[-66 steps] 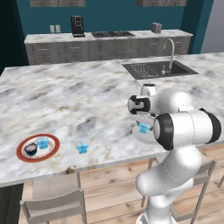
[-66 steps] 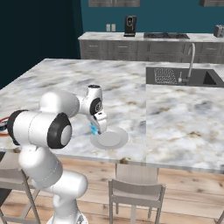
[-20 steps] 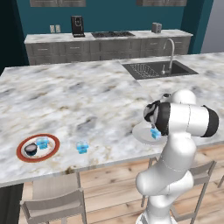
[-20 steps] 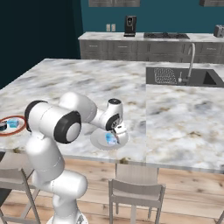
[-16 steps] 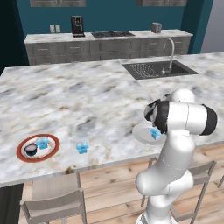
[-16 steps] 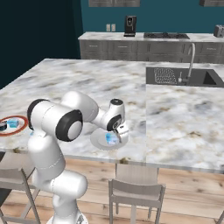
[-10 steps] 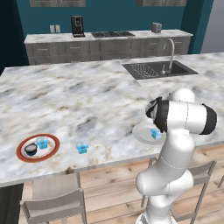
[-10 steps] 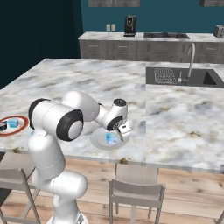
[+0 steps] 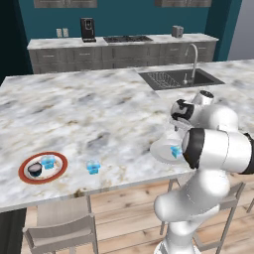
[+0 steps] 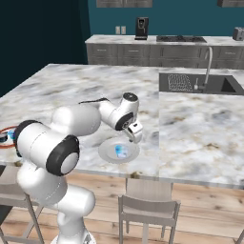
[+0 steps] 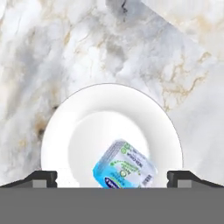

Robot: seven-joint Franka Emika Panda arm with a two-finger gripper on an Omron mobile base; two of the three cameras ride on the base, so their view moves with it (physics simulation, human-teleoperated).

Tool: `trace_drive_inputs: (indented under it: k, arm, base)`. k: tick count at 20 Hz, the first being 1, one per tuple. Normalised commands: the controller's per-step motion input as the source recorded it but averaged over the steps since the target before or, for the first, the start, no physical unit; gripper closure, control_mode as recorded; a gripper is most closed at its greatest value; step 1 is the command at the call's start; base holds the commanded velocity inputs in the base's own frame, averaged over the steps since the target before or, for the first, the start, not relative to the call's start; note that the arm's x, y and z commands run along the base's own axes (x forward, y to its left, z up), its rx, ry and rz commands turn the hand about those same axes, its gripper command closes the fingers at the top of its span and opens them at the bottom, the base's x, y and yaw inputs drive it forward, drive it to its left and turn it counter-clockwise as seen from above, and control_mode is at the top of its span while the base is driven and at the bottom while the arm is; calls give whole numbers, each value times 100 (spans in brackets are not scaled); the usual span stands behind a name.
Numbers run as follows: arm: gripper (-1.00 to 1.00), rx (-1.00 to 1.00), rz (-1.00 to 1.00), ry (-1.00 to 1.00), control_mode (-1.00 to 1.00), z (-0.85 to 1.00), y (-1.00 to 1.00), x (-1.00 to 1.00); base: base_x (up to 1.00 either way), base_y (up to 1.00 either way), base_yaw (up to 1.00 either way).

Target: Place two yogurt containers on each plate.

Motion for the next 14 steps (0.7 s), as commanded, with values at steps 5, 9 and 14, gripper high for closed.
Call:
trace_drive_inputs:
  k: [5, 9, 14]
  arm:
    - [-100, -5, 42, 0, -100, 40, 79, -41]
    - [-100, -9, 57, 0, -100, 20, 93, -39]
    - [-100, -1, 53, 4, -100, 24, 86, -35]
  base:
    - [0, 0, 0]
    - [0, 0, 0]
    - [0, 0, 0]
